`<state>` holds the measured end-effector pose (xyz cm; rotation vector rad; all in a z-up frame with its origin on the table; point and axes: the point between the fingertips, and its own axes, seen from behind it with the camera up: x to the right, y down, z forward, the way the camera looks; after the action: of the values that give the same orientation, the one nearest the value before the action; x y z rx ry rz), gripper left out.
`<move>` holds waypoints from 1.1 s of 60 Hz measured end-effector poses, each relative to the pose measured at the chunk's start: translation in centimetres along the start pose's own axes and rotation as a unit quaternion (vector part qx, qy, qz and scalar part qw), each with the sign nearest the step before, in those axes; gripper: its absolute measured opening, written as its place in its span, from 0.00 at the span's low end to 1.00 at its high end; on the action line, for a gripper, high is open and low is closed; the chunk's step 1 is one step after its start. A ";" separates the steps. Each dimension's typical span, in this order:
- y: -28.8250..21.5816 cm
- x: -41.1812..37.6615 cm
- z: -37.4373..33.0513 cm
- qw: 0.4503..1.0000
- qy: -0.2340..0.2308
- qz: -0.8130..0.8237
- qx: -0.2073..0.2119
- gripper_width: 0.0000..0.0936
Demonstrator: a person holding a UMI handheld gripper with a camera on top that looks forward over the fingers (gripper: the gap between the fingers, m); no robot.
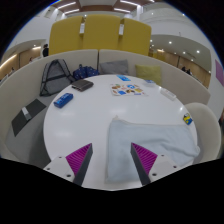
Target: Fold towel
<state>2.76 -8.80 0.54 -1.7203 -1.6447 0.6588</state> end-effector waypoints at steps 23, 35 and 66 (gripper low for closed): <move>0.6 1.8 4.2 0.999 0.035 -0.027 -0.020 0.02; -3.2 -3.3 -0.9 0.998 -0.053 0.026 -0.015 0.02; -4.9 17.8 -2.3 0.996 -0.002 0.085 -0.016 0.04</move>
<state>2.68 8.61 7.20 -1.8992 -1.5307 0.7198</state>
